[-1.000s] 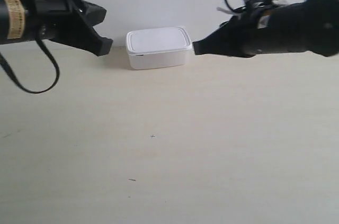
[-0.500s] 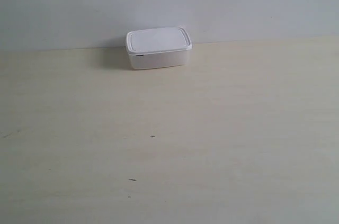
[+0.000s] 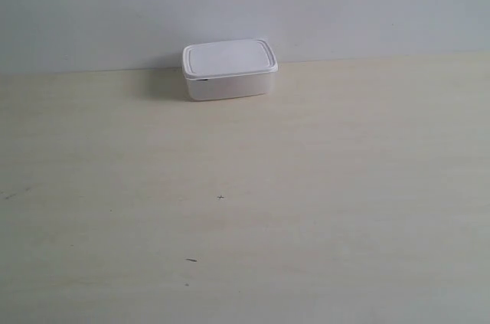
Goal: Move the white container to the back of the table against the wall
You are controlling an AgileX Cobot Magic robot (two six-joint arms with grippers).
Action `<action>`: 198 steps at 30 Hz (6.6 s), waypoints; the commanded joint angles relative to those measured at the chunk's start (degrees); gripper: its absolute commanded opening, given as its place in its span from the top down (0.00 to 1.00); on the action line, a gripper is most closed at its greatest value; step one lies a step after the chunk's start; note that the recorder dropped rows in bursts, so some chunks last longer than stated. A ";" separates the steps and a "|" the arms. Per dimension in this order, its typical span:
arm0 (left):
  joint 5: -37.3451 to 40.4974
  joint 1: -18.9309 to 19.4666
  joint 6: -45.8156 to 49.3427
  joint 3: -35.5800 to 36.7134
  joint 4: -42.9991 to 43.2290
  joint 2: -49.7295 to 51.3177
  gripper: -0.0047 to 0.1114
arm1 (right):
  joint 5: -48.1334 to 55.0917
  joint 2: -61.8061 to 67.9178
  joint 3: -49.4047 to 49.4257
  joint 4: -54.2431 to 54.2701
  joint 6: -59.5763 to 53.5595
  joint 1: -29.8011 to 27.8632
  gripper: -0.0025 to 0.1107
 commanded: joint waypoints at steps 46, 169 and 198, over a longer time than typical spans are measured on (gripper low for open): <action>3.38 8.47 -0.20 4.92 6.40 -20.14 0.96 | 7.62 -15.53 0.22 0.28 0.00 -22.85 0.98; 43.58 8.77 26.81 13.62 -34.79 -20.14 0.96 | -0.59 -12.85 15.19 -14.27 0.00 -22.74 0.98; 43.58 8.77 26.81 13.62 -34.79 -20.14 0.96 | -0.59 -12.85 15.19 -14.27 0.00 -22.74 0.98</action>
